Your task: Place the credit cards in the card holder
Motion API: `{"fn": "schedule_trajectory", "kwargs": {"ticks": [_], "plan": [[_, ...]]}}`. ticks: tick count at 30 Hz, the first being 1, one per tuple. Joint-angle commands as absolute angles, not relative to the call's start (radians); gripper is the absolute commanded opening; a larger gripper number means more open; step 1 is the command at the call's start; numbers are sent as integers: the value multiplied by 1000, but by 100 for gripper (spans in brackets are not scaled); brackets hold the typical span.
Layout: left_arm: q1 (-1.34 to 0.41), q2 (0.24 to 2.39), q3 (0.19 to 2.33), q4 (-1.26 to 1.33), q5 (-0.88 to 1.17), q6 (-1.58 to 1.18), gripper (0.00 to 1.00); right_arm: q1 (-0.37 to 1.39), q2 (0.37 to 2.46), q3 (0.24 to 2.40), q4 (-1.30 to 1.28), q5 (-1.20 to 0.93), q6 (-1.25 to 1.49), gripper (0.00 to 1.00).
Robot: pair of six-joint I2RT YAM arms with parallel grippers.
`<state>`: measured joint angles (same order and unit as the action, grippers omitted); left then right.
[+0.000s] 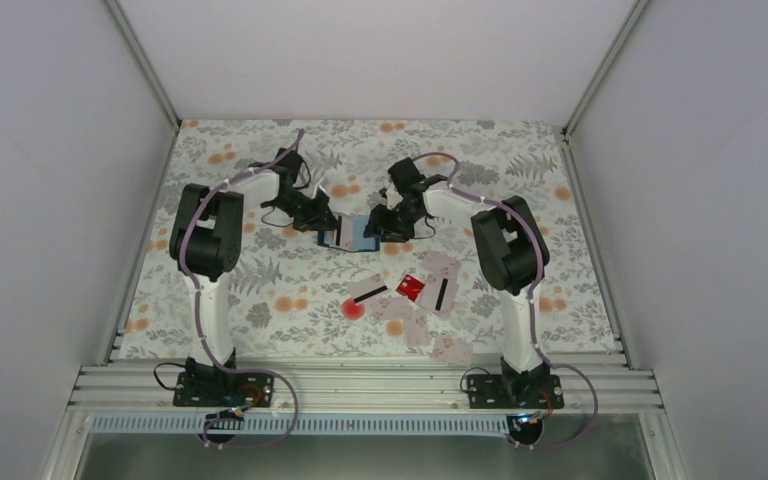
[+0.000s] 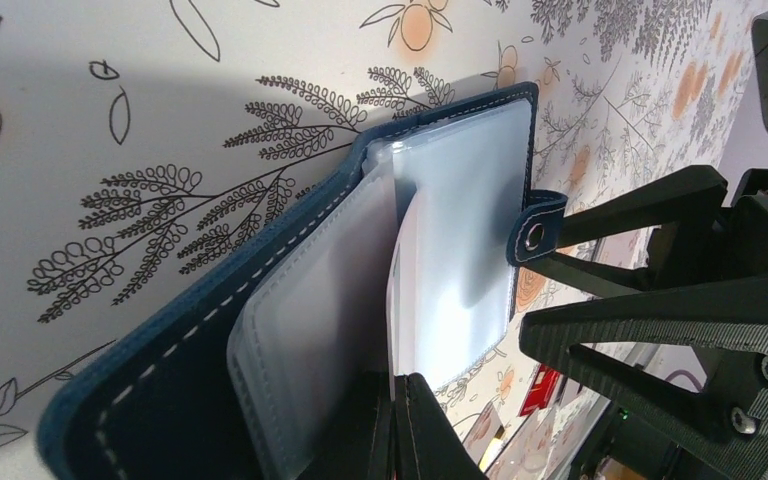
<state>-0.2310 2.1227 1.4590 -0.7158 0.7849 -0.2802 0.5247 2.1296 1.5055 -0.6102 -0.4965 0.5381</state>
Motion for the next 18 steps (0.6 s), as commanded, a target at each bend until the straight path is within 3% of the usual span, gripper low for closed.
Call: {"fn": "schedule_trajectory", "kwargs": {"ticks": [1,18], "plan": [[-227,2156,1479,-708,764,-296,2,543,2158,1497,-592,-511,531,52],[-226,2161,1502,-676,789,-307,2,546,2174,1498,-594,-516,525,51]]}}
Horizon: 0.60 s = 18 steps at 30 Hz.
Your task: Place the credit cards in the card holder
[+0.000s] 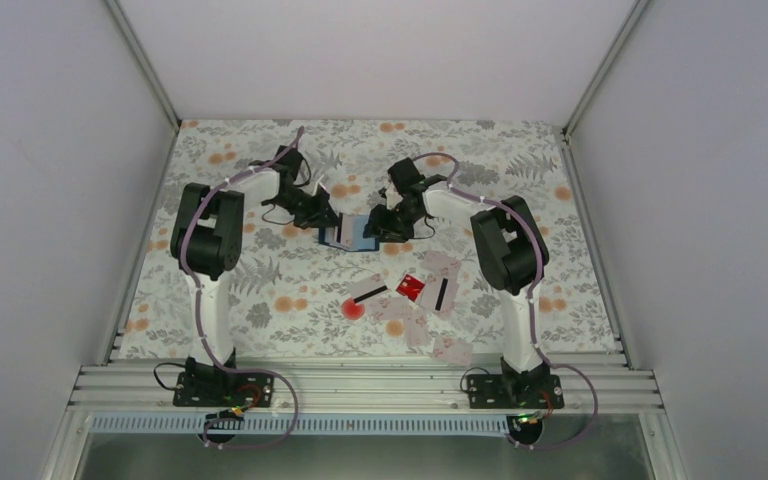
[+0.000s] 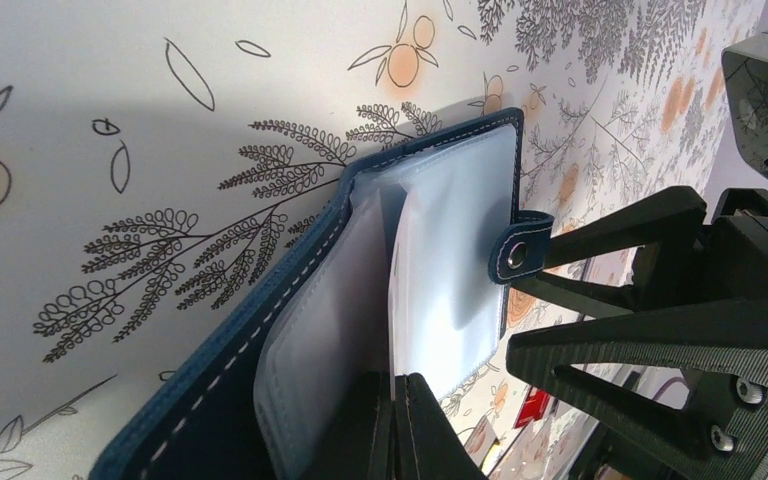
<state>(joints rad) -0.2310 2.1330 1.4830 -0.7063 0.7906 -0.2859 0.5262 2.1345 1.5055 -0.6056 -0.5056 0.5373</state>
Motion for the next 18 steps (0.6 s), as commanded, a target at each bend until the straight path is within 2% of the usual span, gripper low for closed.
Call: {"fn": "schedule_trajectory", "kwargs": {"ticks": [1,18], "plan": [[-226,2163,1503,-675,789,-307,2,545,2176,1497,-594,-516,525,50],[-226,2155,1472,-646,801,-322,2,545,2177,1499,-596,-517,526,50]]}}
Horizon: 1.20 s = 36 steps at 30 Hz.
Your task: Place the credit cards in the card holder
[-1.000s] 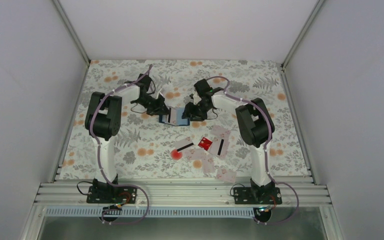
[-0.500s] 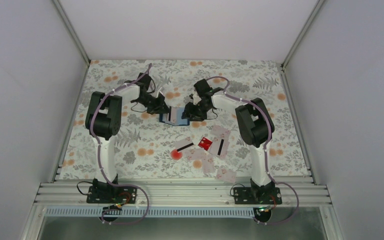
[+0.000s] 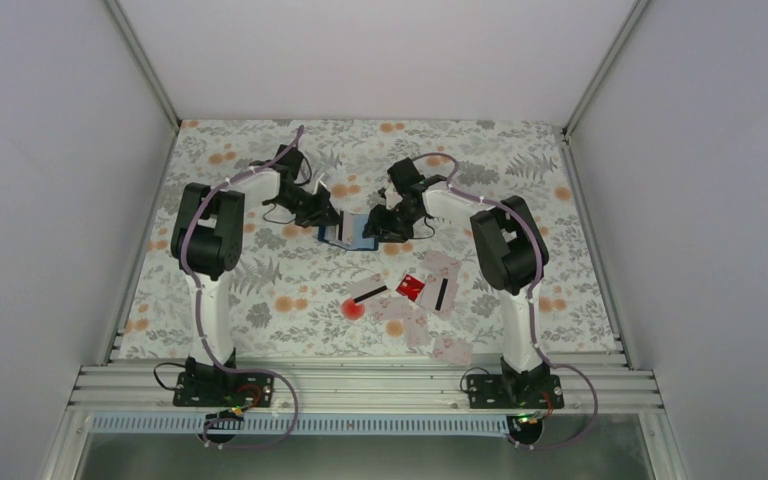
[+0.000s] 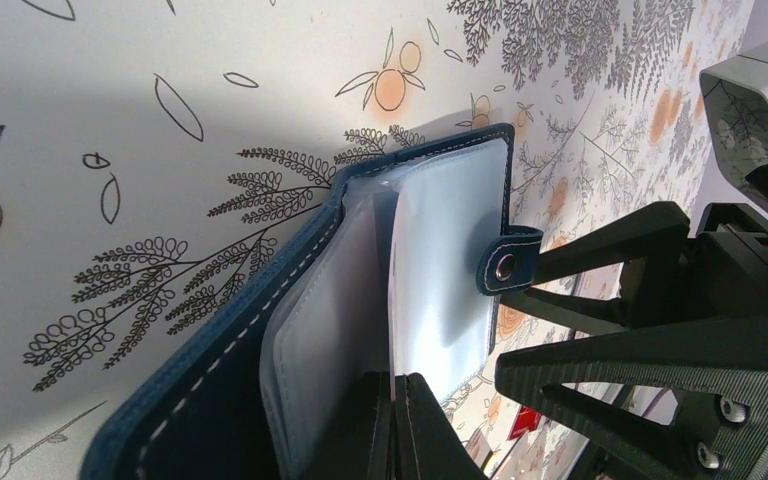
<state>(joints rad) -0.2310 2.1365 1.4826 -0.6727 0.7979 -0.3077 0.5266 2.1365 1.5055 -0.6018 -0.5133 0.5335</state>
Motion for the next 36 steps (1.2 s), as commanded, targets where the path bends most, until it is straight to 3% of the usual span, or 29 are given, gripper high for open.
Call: {"fn": "schedule_trajectory", "kwargs": {"ticks": [1,36], "plan": [[-226,2155,1472,-646,801,-322,2,546,2178,1499,-597,-518,526,50],[-257,2204,1449,-575,850,-347,2,554,2176,1502,-598,-515,520,49]]}}
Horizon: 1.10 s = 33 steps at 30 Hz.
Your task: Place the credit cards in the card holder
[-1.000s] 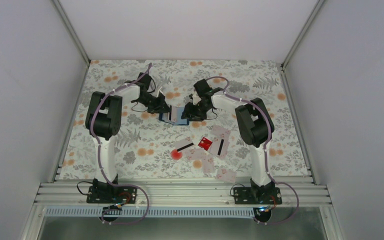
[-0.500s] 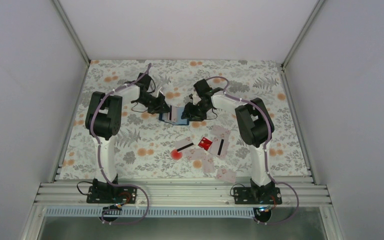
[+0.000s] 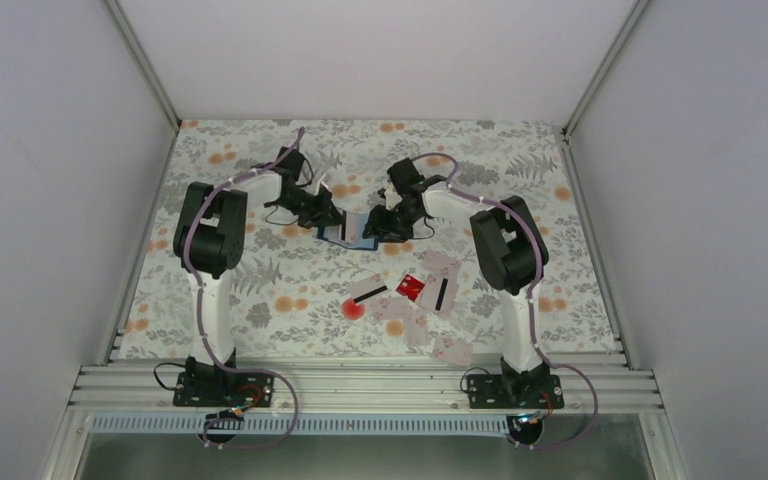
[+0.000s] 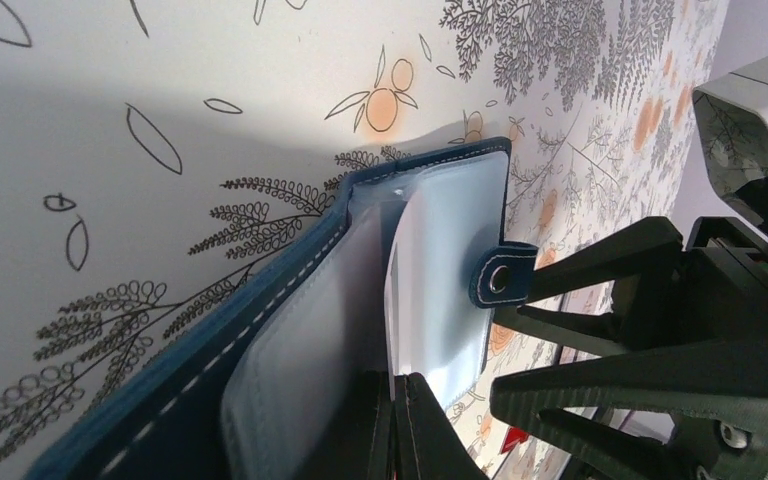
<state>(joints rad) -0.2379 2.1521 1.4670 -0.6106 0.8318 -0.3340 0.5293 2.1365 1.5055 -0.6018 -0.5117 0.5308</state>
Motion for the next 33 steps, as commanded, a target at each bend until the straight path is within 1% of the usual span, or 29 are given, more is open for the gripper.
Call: {"fn": "schedule_trajectory", "kwargs": {"ticks": [1,12,21,22,26,27,30,33], "plan": [[-258,2208,1450,-574,851,-345,2,553,2176,1503,-598,-514,520,49],[-278,2255,1474,-603,850,-296,2,554,2188,1520,-606,-512,514,49],[-289,2259,1487,-597,847,-308,3,553,2189,1525,-606,-510,508,49],[-291,2258,1487,-597,846,-312,4,553,2190,1525,-606,-509,506,49],[-299,2258,1500,-597,843,-327,17,553,2188,1524,-606,-509,503,49],[-303,2258,1504,-599,840,-329,19,553,2186,1523,-605,-509,502,49],[-314,2259,1516,-606,831,-336,23,554,2185,1521,-606,-510,500,49],[-324,2263,1527,-615,813,-346,23,552,2182,1518,-605,-509,496,49]]}}
